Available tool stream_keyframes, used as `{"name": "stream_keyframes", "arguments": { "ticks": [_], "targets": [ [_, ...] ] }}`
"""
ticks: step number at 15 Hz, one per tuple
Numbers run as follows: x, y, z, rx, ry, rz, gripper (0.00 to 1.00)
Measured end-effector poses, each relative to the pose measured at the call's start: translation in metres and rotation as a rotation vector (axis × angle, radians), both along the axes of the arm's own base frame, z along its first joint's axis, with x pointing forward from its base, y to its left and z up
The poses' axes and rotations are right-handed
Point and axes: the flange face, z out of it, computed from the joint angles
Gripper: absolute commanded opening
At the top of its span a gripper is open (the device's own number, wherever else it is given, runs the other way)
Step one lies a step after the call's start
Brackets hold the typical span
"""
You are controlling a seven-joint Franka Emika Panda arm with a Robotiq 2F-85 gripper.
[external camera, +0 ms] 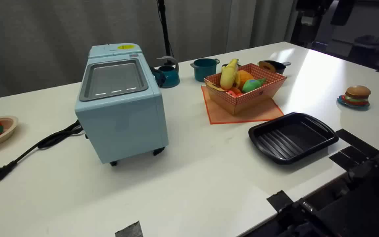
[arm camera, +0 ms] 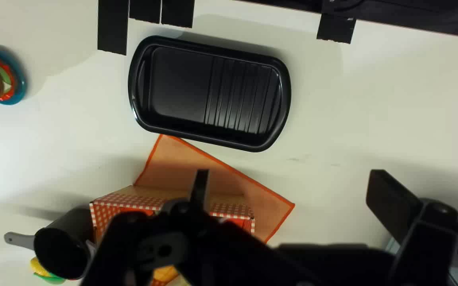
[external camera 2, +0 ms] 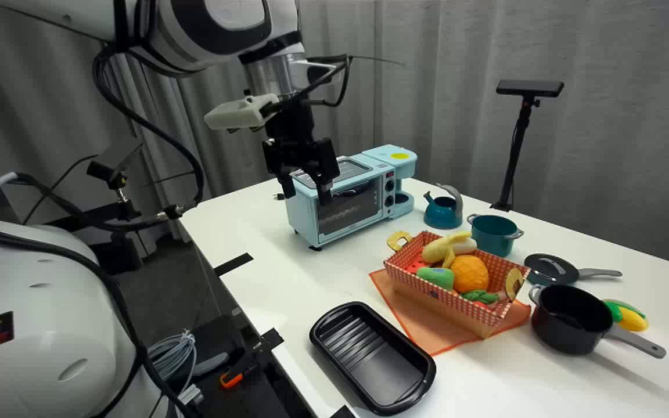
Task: Take the banana plushie from the box and put it on the black plate
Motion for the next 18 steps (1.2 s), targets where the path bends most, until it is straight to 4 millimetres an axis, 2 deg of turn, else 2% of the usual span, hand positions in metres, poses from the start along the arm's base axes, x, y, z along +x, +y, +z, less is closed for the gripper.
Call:
{"name": "stream_keyframes", "arguments": {
  "ticks": [13,16,18],
  "targets": [
    [0.000,0.000,-0.001,0.000,0.003,-0.001,1.00],
    [0.005,-0.007,0.000,0.011,0.006,-0.016,1.00],
    [0.016,-0.017,0.004,0.031,0.007,-0.038,1.00]
  ]
}}
